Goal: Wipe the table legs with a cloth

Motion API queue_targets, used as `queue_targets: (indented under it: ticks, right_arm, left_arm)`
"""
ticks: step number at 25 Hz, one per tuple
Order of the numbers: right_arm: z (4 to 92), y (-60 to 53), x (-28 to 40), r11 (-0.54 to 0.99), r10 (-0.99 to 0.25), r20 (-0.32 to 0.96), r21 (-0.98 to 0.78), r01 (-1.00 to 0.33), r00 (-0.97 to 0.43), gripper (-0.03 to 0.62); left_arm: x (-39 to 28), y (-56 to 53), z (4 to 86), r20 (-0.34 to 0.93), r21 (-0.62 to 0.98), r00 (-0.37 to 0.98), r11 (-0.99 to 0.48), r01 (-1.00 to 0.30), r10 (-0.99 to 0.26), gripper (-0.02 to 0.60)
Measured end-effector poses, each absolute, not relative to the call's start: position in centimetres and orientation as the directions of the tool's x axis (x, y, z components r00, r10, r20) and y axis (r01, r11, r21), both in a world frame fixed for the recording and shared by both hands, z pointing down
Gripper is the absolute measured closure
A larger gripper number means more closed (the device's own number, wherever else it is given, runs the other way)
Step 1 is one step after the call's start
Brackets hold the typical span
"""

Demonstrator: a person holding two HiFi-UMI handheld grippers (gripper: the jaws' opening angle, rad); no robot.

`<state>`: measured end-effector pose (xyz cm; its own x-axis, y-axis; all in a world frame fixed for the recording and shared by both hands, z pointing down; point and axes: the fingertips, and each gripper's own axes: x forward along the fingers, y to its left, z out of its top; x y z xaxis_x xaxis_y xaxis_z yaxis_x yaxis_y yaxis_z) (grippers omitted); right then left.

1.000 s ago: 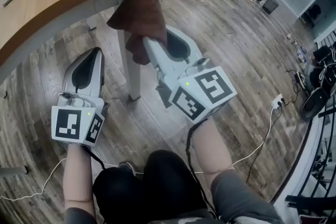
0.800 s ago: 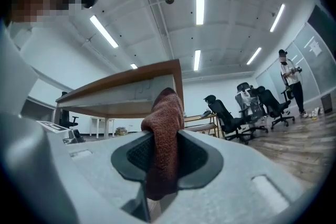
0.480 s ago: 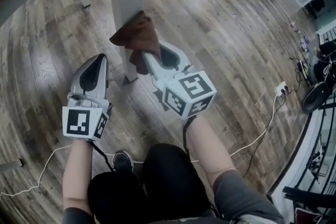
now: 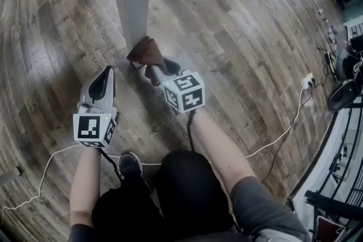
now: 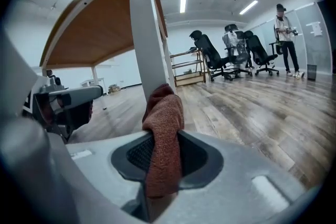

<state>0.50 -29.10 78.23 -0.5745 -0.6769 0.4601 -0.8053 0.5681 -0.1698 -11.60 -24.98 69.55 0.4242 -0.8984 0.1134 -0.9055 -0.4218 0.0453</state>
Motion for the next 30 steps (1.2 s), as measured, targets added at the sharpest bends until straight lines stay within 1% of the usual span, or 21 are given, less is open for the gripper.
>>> queue_targets:
  ticks: [7,10,13,17,20,26,30]
  right_arm:
    - [86.1,-27.8,-0.6,0.577,-0.573,0.614,-0.169,-0.799,-0.544,0.503]
    - [86.1,-27.3,-0.2,0.558,-0.569,0.615,-0.200,-0.806,-0.546,0.502]
    - [82.4,-27.7,1.0,0.538,-0.625,0.539,-0.227,-0.812,-0.565,0.502]
    - [74.6,-28.9,3.1,0.535,-0.731,0.413,-0.147,-0.832,-0.543,0.502]
    - [67.8,-29.7,4.4,0.532,-0.785,0.304,-0.114,-0.839,-0.539,0.502]
    - [52.6,-32.0,3.7,0.575,-0.812,0.081,-0.056,-0.816,-0.578,0.502]
    - [44.9,-33.4,3.4,0.564,-0.826,-0.026,-0.006,-0.826,-0.563,0.502]
  left_arm:
    - [-11.4,-24.3,73.2,0.199,0.074,0.418,-0.411,-0.908,-0.886,0.561]
    - [-11.1,-24.3,72.7,0.190,0.078,0.414,-0.407,-0.910,-0.890,0.561]
    - [-11.1,-25.2,69.8,0.132,0.067,0.409,-0.404,-0.912,-0.903,0.562]
    - [-11.3,-26.5,63.8,0.029,0.032,0.398,-0.397,-0.917,-0.917,0.563]
    - [-10.9,-27.2,58.0,-0.054,-0.003,0.404,-0.404,-0.915,-0.913,0.561]
    - [-10.4,-28.5,49.3,-0.114,-0.057,0.422,-0.418,-0.907,-0.900,0.563]
    - [-10.6,-29.3,45.3,-0.166,-0.059,0.423,-0.419,-0.906,-0.891,0.563]
